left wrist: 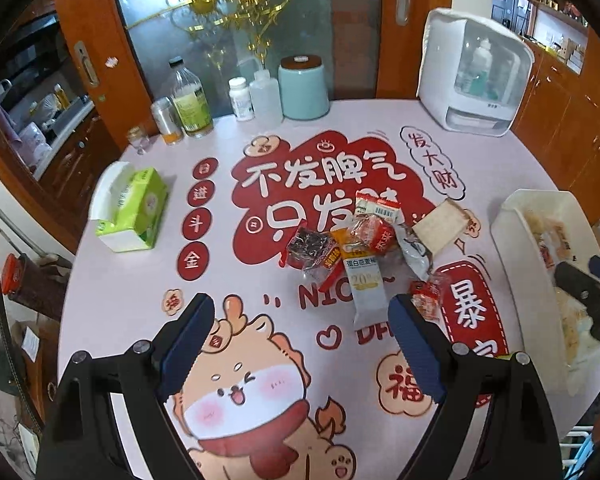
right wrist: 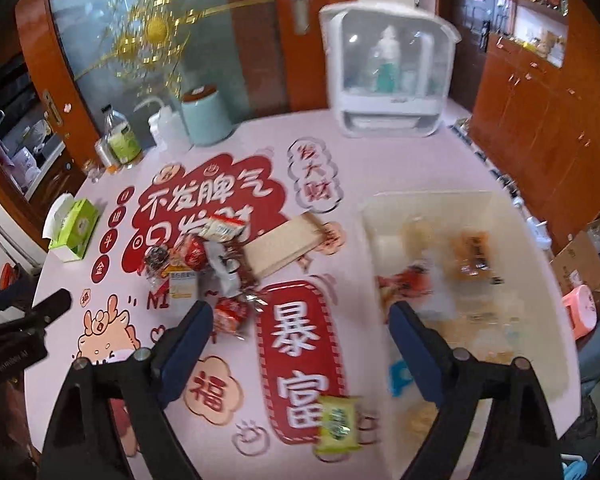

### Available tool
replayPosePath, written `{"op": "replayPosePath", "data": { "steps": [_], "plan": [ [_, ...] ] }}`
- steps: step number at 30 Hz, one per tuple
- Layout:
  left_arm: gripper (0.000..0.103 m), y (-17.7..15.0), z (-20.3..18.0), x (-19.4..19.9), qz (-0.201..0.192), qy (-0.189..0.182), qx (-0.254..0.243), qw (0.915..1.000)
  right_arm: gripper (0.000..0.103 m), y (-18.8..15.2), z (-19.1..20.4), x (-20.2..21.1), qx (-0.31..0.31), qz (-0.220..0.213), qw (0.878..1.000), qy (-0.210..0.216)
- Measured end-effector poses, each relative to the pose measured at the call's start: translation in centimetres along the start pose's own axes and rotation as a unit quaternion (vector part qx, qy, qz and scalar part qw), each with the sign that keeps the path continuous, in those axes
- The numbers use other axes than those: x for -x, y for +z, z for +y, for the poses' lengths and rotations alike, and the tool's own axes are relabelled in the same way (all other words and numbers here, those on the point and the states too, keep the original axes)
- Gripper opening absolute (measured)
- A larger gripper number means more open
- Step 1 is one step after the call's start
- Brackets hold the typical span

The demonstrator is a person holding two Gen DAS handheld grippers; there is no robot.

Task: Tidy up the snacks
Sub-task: 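Grasp the yellow OATS stick with the left tool while the right tool grasps the red packet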

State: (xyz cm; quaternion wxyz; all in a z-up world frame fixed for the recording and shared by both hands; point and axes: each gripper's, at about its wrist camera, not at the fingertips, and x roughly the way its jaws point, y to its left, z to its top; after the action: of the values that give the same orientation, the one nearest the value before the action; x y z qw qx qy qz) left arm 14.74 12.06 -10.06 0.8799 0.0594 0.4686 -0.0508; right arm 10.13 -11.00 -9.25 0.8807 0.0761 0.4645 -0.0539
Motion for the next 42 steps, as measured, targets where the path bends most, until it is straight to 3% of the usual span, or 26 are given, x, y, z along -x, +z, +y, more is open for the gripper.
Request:
{"op": "replayPosePath", "data": {
  "steps": [9,16,22,25,29,42],
  "plan": [
    [0.088,0.3,-1.0,-8.7,0.035,0.003,-0.021,0.9992,0.074,0.2,2.8,-10.1,-0.018,0.101,0.995,0.003],
    [0.088,-0.2,-0.8,-12.7,0.065,-0.005,-0.004,0.9979,0.069,-0.7,2.7,-16.2,-0.071,0.167,0.982,0.045],
    [0.088,-0.3,-0.7,-13.8,0.075,-0.002,0.006,0.9971,0.07,-1.0,3.3,-17.8,-0.084,0.188,0.975,0.081],
    [0.088,-0.2,-0.8,-14.2,0.081,-0.006,0.016,0.9966,0.059,-0.8,4.0,-18.0,-0.063,0.184,0.978,0.078],
    [0.088,-0.2,-1.3,-14.8,0.089,-0.015,0.024,0.9956,0.056,-0.8,3.3,-17.8,-0.065,0.186,0.976,0.09],
    [0.086,-0.1,-4.8,-18.2,0.14,-0.041,0.055,0.9877,0.053,-2.0,0.2,-16.0,-0.056,0.174,0.982,0.046]
  ]
}}
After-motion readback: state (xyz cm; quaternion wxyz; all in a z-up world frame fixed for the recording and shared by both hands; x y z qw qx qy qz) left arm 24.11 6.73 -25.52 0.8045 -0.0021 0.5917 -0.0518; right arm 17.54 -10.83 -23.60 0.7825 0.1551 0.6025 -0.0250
